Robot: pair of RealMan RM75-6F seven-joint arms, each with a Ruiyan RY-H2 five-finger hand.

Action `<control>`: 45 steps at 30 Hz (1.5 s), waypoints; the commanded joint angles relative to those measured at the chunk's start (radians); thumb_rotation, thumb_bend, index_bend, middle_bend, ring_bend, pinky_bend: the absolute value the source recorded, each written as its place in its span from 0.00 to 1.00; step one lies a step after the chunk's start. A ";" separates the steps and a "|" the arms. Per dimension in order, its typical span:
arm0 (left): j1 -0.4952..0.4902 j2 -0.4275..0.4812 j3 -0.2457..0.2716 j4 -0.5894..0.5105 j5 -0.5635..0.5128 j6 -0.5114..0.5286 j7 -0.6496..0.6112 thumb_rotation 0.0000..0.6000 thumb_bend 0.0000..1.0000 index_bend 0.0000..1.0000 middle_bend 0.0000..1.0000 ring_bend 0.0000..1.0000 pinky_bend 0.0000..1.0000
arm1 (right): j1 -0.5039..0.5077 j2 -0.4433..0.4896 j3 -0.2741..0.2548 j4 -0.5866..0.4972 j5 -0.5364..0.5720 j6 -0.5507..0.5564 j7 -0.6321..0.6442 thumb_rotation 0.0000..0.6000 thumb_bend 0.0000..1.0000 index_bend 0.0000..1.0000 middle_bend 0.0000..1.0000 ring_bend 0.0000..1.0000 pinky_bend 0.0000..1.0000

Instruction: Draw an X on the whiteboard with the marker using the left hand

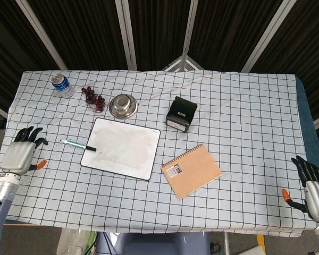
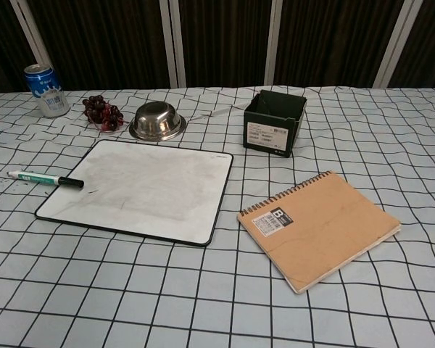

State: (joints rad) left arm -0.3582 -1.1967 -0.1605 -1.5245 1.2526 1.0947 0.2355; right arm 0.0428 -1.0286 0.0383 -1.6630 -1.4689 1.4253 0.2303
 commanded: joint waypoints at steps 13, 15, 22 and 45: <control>-0.217 -0.271 -0.026 0.404 -0.090 -0.236 0.100 1.00 0.35 0.42 0.10 0.00 0.00 | 0.000 0.010 0.001 0.004 0.016 -0.017 0.034 1.00 0.35 0.00 0.00 0.00 0.00; -0.230 -0.302 -0.025 0.438 -0.090 -0.247 0.097 1.00 0.35 0.42 0.10 0.00 0.00 | 0.000 0.012 0.001 0.003 0.017 -0.020 0.039 1.00 0.35 0.00 0.00 0.00 0.00; -0.272 -0.383 -0.020 0.536 -0.073 -0.271 0.082 1.00 0.37 0.43 0.10 0.00 0.00 | 0.000 0.019 0.000 0.000 0.016 -0.024 0.053 1.00 0.35 0.00 0.00 0.00 0.00; -0.300 -0.459 -0.012 0.622 -0.070 -0.299 0.011 1.00 0.53 0.63 0.14 0.00 0.00 | 0.001 0.023 0.000 -0.007 0.018 -0.032 0.066 1.00 0.35 0.00 0.00 0.00 0.00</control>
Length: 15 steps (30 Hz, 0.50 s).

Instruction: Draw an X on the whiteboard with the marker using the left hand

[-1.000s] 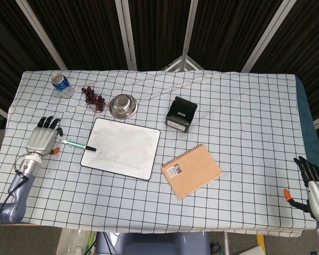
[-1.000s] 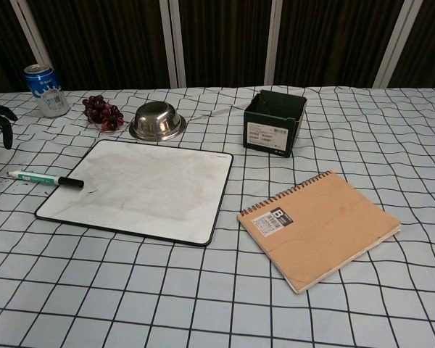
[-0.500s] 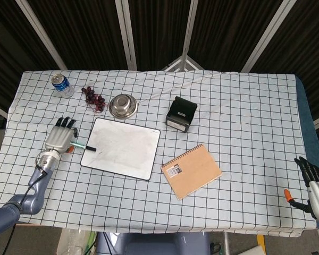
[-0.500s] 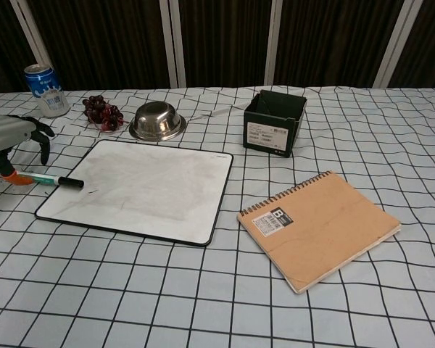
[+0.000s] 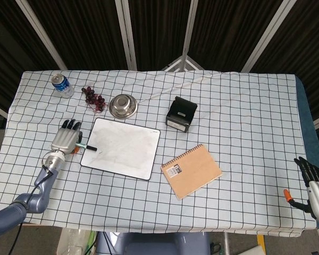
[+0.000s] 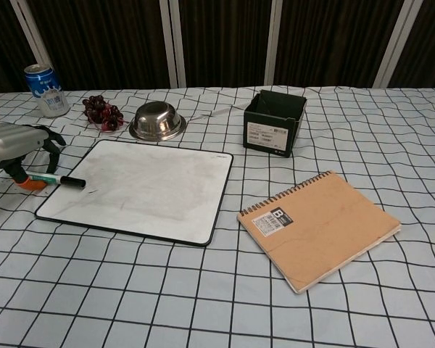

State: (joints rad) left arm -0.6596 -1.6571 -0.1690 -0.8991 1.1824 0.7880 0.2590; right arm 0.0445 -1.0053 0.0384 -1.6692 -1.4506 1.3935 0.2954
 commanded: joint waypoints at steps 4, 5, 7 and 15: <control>0.006 0.017 -0.035 -0.044 0.004 0.050 -0.076 1.00 0.54 0.64 0.16 0.00 0.00 | -0.001 0.000 0.000 -0.001 -0.001 0.001 0.003 1.00 0.35 0.00 0.00 0.00 0.00; 0.007 0.022 -0.045 -0.057 0.001 0.059 -0.092 1.00 0.54 0.64 0.16 0.00 0.00 | -0.001 0.000 -0.001 -0.001 -0.001 0.001 0.003 1.00 0.35 0.00 0.00 0.00 0.00; 0.009 0.039 -0.069 -0.095 -0.007 0.075 -0.128 1.00 0.54 0.64 0.16 0.00 0.00 | -0.001 0.001 -0.001 -0.002 -0.001 0.001 0.003 1.00 0.35 0.00 0.00 0.00 0.00; 0.018 0.132 -0.147 -0.281 -0.077 0.075 -0.206 1.00 0.54 0.66 0.18 0.00 0.01 | -0.001 0.002 -0.002 -0.004 -0.004 0.000 0.009 1.00 0.35 0.00 0.00 0.00 0.00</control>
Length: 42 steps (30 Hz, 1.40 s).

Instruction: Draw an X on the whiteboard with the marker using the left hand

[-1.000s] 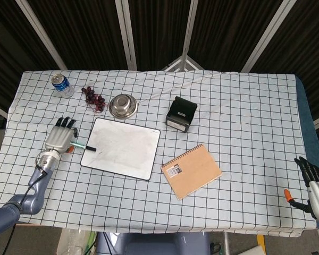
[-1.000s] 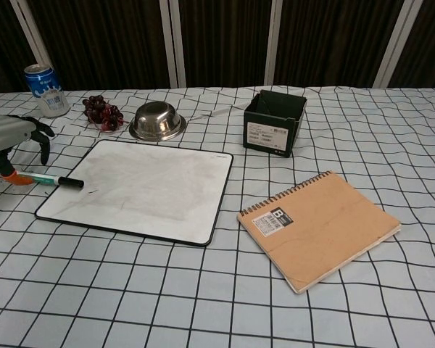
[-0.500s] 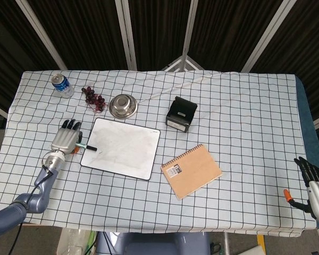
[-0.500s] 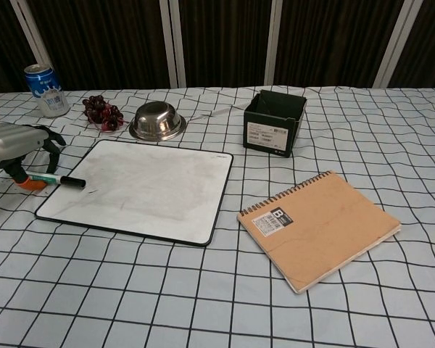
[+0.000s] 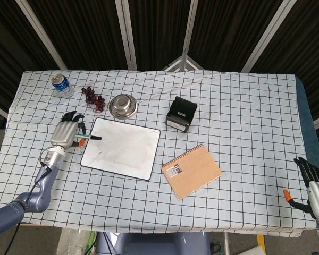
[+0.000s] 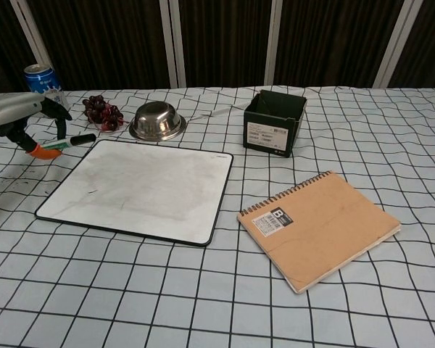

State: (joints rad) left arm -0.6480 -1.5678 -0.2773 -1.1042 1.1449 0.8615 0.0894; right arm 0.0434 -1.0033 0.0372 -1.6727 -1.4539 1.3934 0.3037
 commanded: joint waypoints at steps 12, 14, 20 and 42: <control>-0.008 -0.027 -0.167 -0.280 -0.118 -0.070 -0.389 1.00 0.54 0.70 0.23 0.03 0.07 | 0.004 0.002 0.000 -0.005 -0.001 -0.009 0.012 1.00 0.35 0.00 0.00 0.00 0.00; -0.020 -0.058 -0.162 -0.269 -0.105 -0.084 -0.423 1.00 0.54 0.70 0.23 0.04 0.07 | 0.004 0.002 0.000 -0.005 0.001 -0.011 0.016 1.00 0.35 0.00 0.00 0.00 0.00; -0.053 -0.143 -0.140 -0.215 -0.070 -0.106 -0.481 1.00 0.53 0.71 0.24 0.04 0.07 | 0.004 0.005 0.001 -0.004 0.010 -0.017 0.023 1.00 0.35 0.00 0.00 0.00 0.00; -0.121 -0.271 -0.124 -0.042 -0.002 -0.123 -0.594 1.00 0.53 0.72 0.25 0.04 0.07 | 0.004 0.014 0.002 -0.006 0.024 -0.029 0.035 1.00 0.35 0.00 0.00 0.00 0.00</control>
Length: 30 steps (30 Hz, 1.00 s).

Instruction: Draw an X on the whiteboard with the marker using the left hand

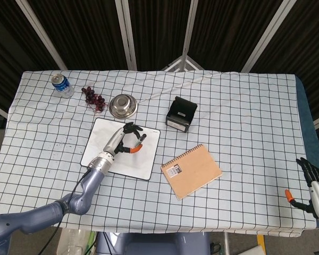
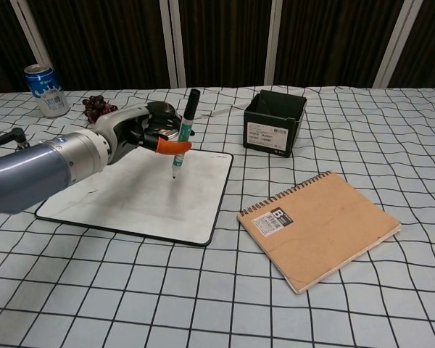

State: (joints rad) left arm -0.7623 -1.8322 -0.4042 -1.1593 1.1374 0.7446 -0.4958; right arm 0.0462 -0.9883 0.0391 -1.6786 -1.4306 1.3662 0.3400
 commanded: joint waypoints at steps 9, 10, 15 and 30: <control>-0.023 -0.022 0.017 0.062 0.022 -0.023 -0.030 1.00 0.53 0.72 0.25 0.04 0.07 | 0.003 -0.001 0.001 -0.001 0.005 -0.008 -0.002 1.00 0.35 0.00 0.00 0.00 0.00; -0.024 -0.024 0.020 0.070 0.024 -0.026 -0.033 1.00 0.53 0.72 0.25 0.04 0.07 | 0.003 -0.001 0.001 -0.001 0.005 -0.008 -0.002 1.00 0.35 0.00 0.00 0.00 0.00; -0.027 -0.026 0.028 0.104 0.030 -0.034 -0.046 1.00 0.53 0.72 0.25 0.04 0.07 | 0.003 0.000 0.000 -0.001 0.005 -0.010 -0.003 1.00 0.35 0.00 0.00 0.00 0.00; -0.032 0.012 0.032 0.253 0.054 -0.049 -0.093 1.00 0.53 0.72 0.25 0.04 0.07 | 0.006 -0.001 -0.001 -0.006 0.010 -0.020 -0.023 1.00 0.35 0.00 0.00 0.00 0.00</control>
State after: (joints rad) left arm -0.7948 -1.8277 -0.3688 -0.9211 1.1895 0.6937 -0.5799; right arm 0.0525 -0.9893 0.0376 -1.6846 -1.4206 1.3459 0.3172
